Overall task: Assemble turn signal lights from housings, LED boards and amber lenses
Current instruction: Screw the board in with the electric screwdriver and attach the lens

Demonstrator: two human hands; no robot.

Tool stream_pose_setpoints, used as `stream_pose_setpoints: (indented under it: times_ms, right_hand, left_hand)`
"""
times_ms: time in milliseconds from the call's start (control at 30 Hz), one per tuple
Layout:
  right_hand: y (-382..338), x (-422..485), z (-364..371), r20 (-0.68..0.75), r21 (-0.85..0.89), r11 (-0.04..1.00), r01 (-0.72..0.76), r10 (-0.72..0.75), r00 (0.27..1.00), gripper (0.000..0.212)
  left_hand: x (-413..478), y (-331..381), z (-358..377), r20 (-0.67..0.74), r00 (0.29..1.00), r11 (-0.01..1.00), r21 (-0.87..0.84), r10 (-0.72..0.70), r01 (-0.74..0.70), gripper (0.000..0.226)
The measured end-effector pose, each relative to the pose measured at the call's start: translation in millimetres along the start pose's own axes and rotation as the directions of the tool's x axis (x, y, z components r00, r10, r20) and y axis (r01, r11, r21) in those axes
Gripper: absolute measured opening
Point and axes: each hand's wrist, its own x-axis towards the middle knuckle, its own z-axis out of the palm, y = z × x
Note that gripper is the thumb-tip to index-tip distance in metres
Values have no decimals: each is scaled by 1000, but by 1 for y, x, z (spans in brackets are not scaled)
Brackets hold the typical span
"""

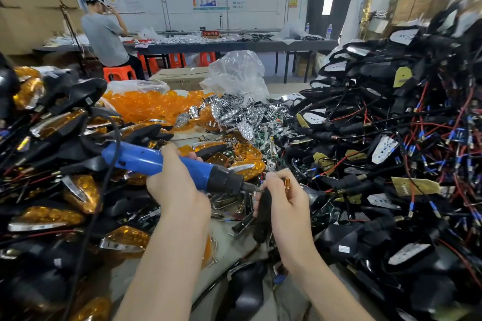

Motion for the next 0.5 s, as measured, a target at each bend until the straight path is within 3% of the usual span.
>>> stream_pose_setpoints:
  times_ms: [167, 300, 400, 500]
  right_hand:
    - [-17, -4, 0, -64, -43, 989, 142, -145, 987, 24]
    - [-48, -15, 9, -122, -114, 939, 324, -337, 934, 25]
    - [-75, -17, 28, -26, -260, 855, 448, -470, 882, 23]
    - [-94, -16, 50, 141, -379, 791, 480, -463, 875, 22]
  left_hand:
    - [0, 36, -9, -72, 993, 990, -113, -97, 89, 17]
    - [-12, 47, -13, -67, 973, 958, -202, -220, 203, 19]
    - [-28, 38, -15, -86, 943, 938, -160, -322, 306, 28]
    - [-39, 26, -19, -100, 920, 925, -63, -379, 375, 32]
